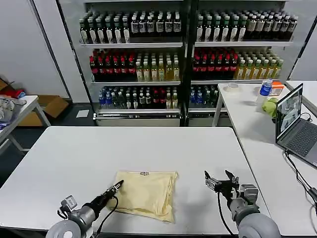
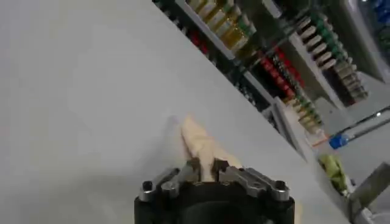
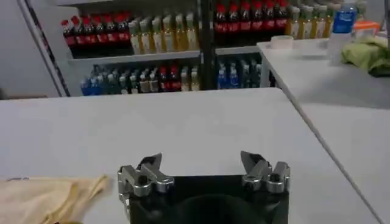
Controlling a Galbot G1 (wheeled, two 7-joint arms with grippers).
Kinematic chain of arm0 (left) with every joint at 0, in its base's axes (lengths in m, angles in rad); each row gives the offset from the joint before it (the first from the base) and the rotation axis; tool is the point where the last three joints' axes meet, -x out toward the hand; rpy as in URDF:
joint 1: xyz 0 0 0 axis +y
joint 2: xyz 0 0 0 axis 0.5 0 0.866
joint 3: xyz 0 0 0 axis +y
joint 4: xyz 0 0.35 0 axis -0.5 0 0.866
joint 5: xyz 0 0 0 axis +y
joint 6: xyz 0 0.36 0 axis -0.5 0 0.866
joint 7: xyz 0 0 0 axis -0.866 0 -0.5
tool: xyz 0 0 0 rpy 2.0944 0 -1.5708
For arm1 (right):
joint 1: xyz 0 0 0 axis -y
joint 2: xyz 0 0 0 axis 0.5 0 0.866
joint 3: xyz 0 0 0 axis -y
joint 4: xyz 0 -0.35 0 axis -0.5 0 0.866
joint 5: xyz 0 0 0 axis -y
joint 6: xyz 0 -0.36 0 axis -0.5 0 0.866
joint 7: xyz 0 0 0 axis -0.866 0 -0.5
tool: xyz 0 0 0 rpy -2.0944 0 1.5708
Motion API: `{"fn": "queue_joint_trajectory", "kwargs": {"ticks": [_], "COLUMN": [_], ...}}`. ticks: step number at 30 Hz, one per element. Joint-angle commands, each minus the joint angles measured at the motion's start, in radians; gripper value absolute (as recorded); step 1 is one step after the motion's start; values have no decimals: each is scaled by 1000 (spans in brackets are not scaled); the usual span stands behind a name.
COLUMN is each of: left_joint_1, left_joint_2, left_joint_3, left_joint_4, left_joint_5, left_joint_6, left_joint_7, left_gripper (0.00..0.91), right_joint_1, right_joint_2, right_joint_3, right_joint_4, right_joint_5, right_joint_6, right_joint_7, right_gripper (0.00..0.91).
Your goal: Fold and organize the clothes.
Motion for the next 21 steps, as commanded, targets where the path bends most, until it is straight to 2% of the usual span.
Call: {"fn": "queue_joint_trajectory", "kwargs": {"ticks": [1,4,8,17,21], "left_joint_1": [3,7,20,56,49], "left_joint_2": [-38,-22,51,332,434], "left_joint_3": [-50,-101,-257,-702,-749], "left_joint_4": [-22,-42,-50,-6,-17], "left_joint_5": [-172,-211,-295,-342,-282], "left_joint_6": [-13,-14,-3,53,64], "left_joint_7": [7,4,-19,-51,-47], "left_gripper": [0,0,0,10,0], "right_joint_1": [-4,-8,-8,1,4], "right_joint_2": [-1,0,4,-17,-14], "right_joint_3": [8,15,19,46,49], "right_joint_4": [6,8,12,29,35], "right_joint_5": [3,4,7,40,44], "right_joint_6": [0,0,1,0,0], "right_joint_7": [0,0,-2,0,0], "right_gripper": [907,907,907,907,907]}}
